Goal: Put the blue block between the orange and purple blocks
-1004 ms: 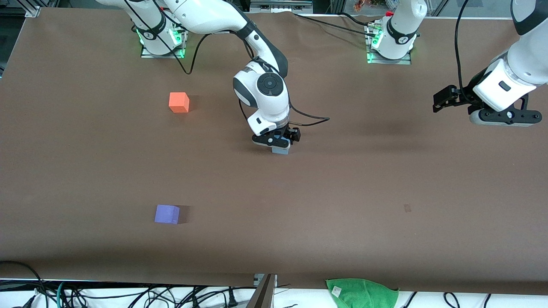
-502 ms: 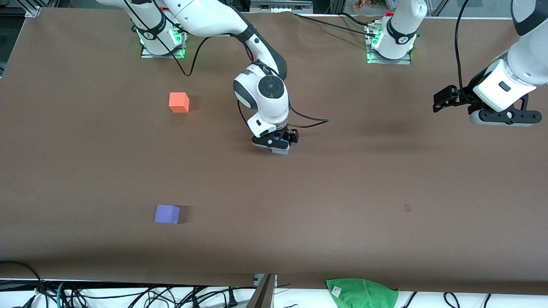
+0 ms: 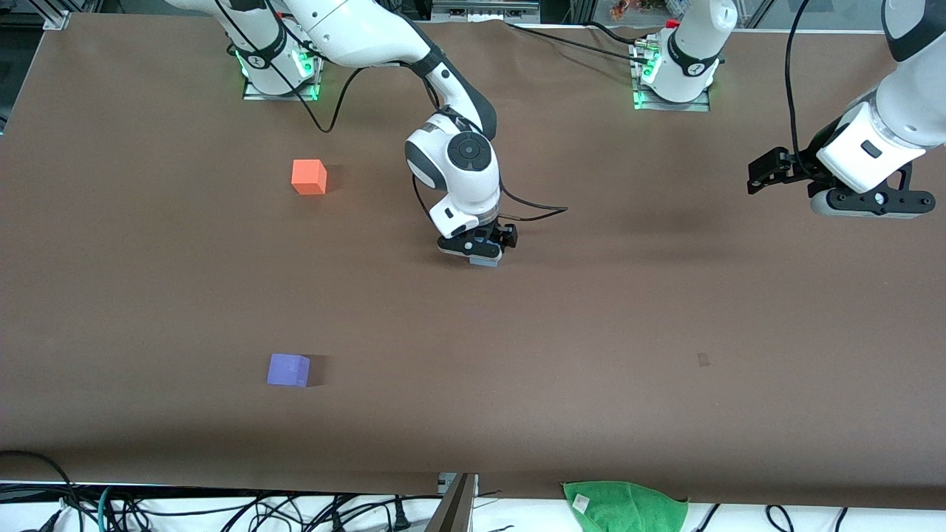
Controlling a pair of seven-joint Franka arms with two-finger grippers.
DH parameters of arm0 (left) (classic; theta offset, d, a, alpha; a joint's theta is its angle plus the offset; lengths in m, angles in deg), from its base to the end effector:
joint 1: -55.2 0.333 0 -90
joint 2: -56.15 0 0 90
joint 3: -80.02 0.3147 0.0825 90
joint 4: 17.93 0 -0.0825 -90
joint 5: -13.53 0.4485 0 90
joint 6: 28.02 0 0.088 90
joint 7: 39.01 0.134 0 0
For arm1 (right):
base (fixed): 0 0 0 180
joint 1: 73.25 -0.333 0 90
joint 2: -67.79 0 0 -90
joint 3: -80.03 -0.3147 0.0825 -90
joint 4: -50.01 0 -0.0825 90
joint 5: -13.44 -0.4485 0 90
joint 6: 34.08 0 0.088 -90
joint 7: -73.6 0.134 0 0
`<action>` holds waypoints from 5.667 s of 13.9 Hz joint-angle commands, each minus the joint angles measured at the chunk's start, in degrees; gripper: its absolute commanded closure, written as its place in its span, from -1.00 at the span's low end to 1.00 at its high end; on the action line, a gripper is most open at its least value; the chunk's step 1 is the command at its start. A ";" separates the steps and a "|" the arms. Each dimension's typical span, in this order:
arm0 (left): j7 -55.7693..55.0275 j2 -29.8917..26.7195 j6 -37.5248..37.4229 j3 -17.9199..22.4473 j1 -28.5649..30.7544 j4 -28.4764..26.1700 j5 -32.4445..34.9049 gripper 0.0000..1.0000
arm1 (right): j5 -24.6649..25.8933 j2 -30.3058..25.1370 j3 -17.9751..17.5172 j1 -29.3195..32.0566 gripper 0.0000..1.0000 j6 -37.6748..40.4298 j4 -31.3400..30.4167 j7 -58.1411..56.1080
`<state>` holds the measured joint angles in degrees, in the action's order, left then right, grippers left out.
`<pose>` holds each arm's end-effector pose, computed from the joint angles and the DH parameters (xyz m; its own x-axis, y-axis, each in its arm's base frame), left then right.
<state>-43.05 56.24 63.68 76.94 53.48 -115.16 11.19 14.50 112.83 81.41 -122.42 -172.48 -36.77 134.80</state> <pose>0.6102 -0.0566 0.5304 0.9949 -0.0117 -0.1006 -0.0084 -0.9994 0.0336 0.5181 0.5737 0.1365 0.9734 -0.2140 0.0821 -0.2071 -0.9746 -0.0854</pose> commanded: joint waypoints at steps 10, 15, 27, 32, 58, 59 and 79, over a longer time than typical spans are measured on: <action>1.23 -0.45 -0.21 0.19 0.49 -0.25 -1.45 -1.00 | 0.97 0.23 0.72 -0.23 0.16 -0.30 1.61 -0.29; 1.23 -0.36 -0.12 0.19 0.49 -0.25 -1.45 -1.00 | 0.35 -6.35 0.81 4.94 0.16 8.82 1.43 -11.15; 1.23 -0.45 -0.47 -0.08 0.40 -0.43 -1.45 -1.00 | -3.43 -24.20 1.69 27.00 0.16 22.75 -16.03 -48.44; 1.23 -0.45 -0.64 -0.08 0.49 -0.43 -1.45 -1.00 | -3.43 -29.13 4.05 28.77 0.16 8.97 -32.99 -50.03; 1.23 -0.45 -1.26 -0.08 0.49 -0.43 -1.18 -1.00 | -4.92 -28.86 5.64 28.78 -0.99 5.64 -32.61 -52.41; 1.23 -0.45 -1.26 -0.08 0.49 -0.43 -1.27 -1.00 | -4.75 -29.65 5.73 28.78 -0.99 10.12 -29.80 -53.19; 1.14 -0.45 -1.17 0.01 0.49 -0.34 -1.01 -1.00 | -3.34 -32.72 13.47 30.79 -1.00 60.79 8.47 -63.48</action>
<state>-43.05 56.27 62.95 76.95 53.59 -115.28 11.19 10.84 81.92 95.89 -93.31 -113.21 -28.64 71.51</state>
